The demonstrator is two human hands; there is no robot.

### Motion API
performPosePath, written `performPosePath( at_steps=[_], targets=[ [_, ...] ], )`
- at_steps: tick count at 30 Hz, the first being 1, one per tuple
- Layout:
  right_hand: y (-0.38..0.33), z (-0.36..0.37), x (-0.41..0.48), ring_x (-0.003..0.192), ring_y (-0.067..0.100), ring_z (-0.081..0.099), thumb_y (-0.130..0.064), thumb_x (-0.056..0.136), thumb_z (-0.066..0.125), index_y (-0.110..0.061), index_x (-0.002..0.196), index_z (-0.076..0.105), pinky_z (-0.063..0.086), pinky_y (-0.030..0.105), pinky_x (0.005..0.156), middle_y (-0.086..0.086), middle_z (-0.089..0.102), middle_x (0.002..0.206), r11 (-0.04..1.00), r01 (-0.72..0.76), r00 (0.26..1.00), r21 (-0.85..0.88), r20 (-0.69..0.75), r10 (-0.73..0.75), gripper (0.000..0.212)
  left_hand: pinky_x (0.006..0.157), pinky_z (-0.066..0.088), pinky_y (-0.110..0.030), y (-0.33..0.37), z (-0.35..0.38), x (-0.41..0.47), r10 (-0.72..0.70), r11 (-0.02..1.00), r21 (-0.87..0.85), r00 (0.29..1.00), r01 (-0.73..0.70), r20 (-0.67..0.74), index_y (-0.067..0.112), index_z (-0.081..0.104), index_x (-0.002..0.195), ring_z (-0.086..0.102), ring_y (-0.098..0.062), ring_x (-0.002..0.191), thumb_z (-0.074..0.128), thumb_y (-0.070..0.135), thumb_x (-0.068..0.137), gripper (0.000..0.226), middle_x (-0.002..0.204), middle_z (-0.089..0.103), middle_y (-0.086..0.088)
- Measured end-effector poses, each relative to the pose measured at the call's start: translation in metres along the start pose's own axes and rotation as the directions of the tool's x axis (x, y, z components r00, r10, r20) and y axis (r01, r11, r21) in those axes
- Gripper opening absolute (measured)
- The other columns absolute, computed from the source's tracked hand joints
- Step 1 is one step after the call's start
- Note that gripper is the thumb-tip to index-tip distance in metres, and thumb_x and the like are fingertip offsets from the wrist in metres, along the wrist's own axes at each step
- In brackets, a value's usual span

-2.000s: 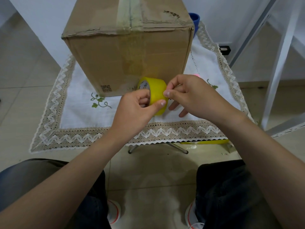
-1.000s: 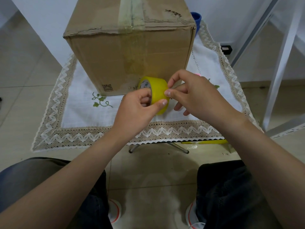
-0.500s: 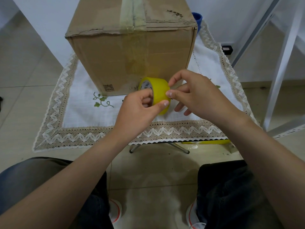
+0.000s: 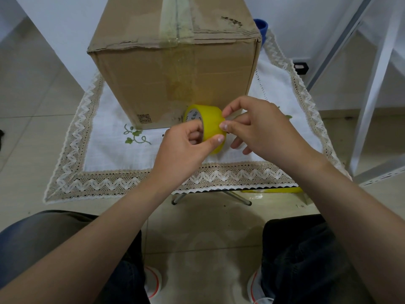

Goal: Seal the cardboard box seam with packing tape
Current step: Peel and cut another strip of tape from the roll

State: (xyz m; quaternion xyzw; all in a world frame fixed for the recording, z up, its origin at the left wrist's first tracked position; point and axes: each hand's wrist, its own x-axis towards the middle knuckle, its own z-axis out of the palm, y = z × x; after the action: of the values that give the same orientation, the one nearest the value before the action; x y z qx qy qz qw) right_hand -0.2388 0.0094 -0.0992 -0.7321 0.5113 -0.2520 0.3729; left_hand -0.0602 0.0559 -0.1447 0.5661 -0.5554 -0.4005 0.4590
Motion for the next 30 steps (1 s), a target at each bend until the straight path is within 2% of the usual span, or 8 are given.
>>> performPosePath(
  at_steps=[2,6,11,14,17,19,22,30],
  targets=[
    [0.0001,0.0015,0.0005,0.062,0.014,0.075,-0.026,0.097,0.073,-0.023,0.101,0.066,0.064,0.042,0.056,-0.006,0.078,0.074,1.000,-0.007,1.000,0.002,-0.016,0.007,0.009,0.085,0.061,-0.052,-0.0004,0.0010,-0.0003,-0.001,1.000,-0.005,1.000,0.001,-0.013,0.019,0.079,0.101,0.077,-0.028,0.088,0.078,0.019,0.092,0.009,0.090,0.081,-0.006],
    [0.0008,0.0003,0.0019,0.061,0.017,0.075,-0.023,0.096,0.075,-0.021,0.097,0.068,0.064,0.045,0.054,-0.003,0.078,0.075,0.999,-0.029,1.000,0.039,-0.010,0.030,0.007,0.082,0.061,-0.058,-0.0040,0.0027,-0.0005,0.007,1.000,-0.003,1.000,-0.007,-0.016,0.016,0.078,0.100,0.075,-0.037,0.089,0.078,0.025,0.091,0.012,0.091,0.079,-0.013],
    [-0.0001,-0.0017,0.0026,0.063,0.020,0.076,-0.019,0.096,0.075,-0.019,0.089,0.071,0.065,0.050,0.059,0.002,0.078,0.074,0.994,-0.049,0.998,0.100,0.036,0.046,0.008,0.088,0.063,-0.047,-0.0041,0.0036,-0.0048,0.008,0.999,-0.031,1.000,-0.008,-0.011,0.018,0.078,0.105,0.078,-0.018,0.090,0.078,0.018,0.092,0.013,0.093,0.081,0.001],
    [0.0000,-0.0016,0.0015,0.064,0.021,0.076,-0.020,0.097,0.075,-0.018,0.089,0.070,0.064,0.050,0.060,0.001,0.078,0.074,0.994,-0.049,0.998,0.093,0.054,0.044,0.009,0.087,0.062,-0.047,-0.0053,0.0035,-0.0062,0.012,0.999,-0.032,1.000,-0.013,-0.017,0.014,0.078,0.106,0.078,-0.021,0.091,0.078,0.017,0.092,0.015,0.093,0.081,-0.002],
    [-0.0003,-0.0022,0.0005,0.061,0.022,0.075,-0.021,0.097,0.074,-0.020,0.098,0.064,0.063,0.045,0.058,-0.003,0.078,0.075,0.997,-0.016,1.000,0.074,0.025,0.015,0.011,0.088,0.061,-0.052,-0.0057,0.0028,-0.0053,0.013,0.999,-0.039,1.000,-0.014,-0.020,0.014,0.078,0.104,0.078,-0.026,0.091,0.078,0.018,0.092,0.013,0.093,0.081,-0.005],
    [-0.0008,-0.0024,0.0005,0.060,0.020,0.075,-0.023,0.097,0.074,-0.023,0.101,0.063,0.063,0.044,0.057,-0.005,0.079,0.075,0.999,0.000,1.000,0.048,0.011,0.000,0.013,0.088,0.062,-0.051,-0.0047,0.0025,-0.0049,0.011,0.999,-0.045,1.000,-0.012,-0.017,0.016,0.078,0.104,0.078,-0.024,0.091,0.078,0.018,0.092,0.012,0.093,0.081,-0.003],
    [-0.0007,-0.0023,0.0007,0.060,0.017,0.074,-0.024,0.096,0.075,-0.023,0.097,0.066,0.064,0.044,0.057,-0.009,0.078,0.073,1.000,0.003,1.000,0.008,0.001,-0.003,0.009,0.089,0.063,-0.046,-0.0037,0.0026,-0.0042,0.003,0.999,-0.049,1.000,-0.004,-0.011,0.018,0.078,0.105,0.078,-0.018,0.091,0.078,0.016,0.092,0.012,0.093,0.081,0.001],
    [-0.0023,-0.0047,0.0001,0.062,0.017,0.075,-0.020,0.095,0.077,-0.017,0.089,0.071,0.064,0.050,0.059,-0.004,0.077,0.069,0.999,-0.018,1.000,0.027,0.024,0.018,0.008,0.088,0.063,-0.047,-0.0066,0.0035,-0.0065,0.024,1.000,-0.020,1.000,-0.024,0.011,0.017,0.078,0.104,0.078,-0.020,0.092,0.078,0.015,0.092,0.012,0.093,0.081,-0.002]
  ],
)
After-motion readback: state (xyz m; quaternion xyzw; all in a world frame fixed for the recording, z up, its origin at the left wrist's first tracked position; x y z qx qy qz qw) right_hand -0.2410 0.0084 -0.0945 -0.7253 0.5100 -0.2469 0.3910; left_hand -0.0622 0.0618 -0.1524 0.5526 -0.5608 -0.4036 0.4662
